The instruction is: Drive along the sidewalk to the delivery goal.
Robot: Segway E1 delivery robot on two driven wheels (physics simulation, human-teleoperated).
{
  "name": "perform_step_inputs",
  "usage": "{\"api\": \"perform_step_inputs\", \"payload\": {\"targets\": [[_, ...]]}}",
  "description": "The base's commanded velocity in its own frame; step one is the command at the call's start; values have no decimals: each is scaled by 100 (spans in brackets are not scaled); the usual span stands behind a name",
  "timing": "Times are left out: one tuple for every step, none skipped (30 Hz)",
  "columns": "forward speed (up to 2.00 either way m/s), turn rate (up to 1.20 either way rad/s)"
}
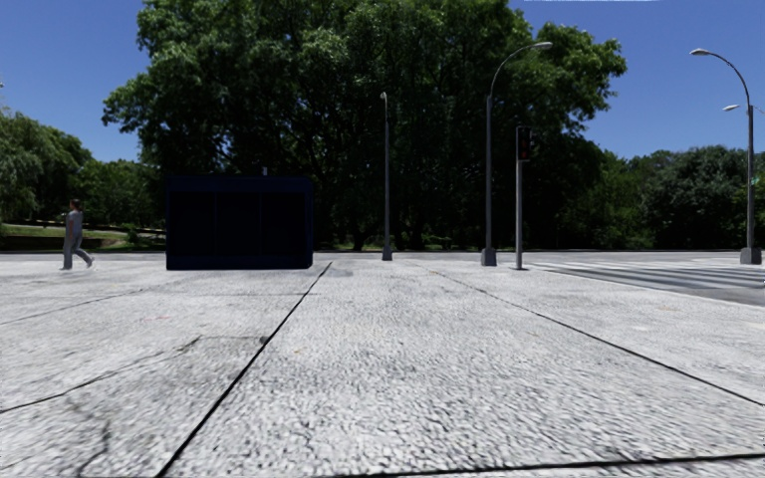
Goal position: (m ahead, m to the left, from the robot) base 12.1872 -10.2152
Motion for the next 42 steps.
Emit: {"api": "perform_step_inputs", "payload": {"targets": [[200, -37], [200, -37], [200, -37], [200, -37], [200, -37], [200, -37], [200, -37], [200, -37], [200, -37], [200, -37], [200, -37], [200, -37], [200, -37], [200, -37], [200, -37], [200, -37], [200, -37], [200, -37], [200, -37], [200, -37], [200, -37], [200, -37], [200, -37], [200, -37], [200, -37], [200, -37], [200, -37], [200, -37], [200, -37], [200, -37], [200, -37], [200, -37], [200, -37], [200, -37], [200, -37], [200, -37], [200, -37], [200, -37], [200, -37], [200, -37], [200, -37], [200, -37]]}}
